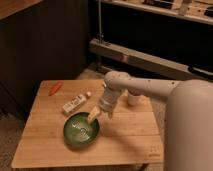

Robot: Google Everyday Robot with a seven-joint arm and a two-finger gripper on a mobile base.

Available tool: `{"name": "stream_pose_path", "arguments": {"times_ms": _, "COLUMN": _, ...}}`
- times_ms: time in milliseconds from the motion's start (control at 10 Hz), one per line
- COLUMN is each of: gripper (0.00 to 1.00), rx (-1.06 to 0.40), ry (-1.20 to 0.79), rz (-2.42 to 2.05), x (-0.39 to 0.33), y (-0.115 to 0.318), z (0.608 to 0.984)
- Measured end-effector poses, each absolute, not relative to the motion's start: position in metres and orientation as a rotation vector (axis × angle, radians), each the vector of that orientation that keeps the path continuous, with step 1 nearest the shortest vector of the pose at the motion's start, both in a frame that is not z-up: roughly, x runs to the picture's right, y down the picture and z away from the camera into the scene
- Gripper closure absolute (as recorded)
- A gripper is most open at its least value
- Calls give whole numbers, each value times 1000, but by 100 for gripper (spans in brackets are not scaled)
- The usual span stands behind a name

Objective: Drag the ceramic bowl in a circle

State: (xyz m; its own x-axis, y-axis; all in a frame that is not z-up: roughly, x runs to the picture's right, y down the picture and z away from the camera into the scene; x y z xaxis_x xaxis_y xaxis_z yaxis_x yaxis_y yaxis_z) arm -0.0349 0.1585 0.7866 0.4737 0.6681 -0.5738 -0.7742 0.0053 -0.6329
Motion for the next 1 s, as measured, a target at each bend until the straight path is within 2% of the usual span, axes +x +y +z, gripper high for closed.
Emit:
{"name": "stream_pose_path", "arguments": {"times_ms": 600, "gripper": 20, "rx": -1086, "ry": 34, "rz": 1207, "x": -34, "y": 171, "z": 779}}
{"name": "stream_pose_path", "arguments": {"times_ms": 700, "gripper": 20, "rx": -1081, "ry": 30, "rz": 1207, "x": -32, "y": 175, "z": 768}}
{"name": "stream_pose_path", "arguments": {"times_ms": 1000, "gripper": 20, "rx": -1065, "ry": 46, "rz": 1202, "x": -22, "y": 210, "z": 706}}
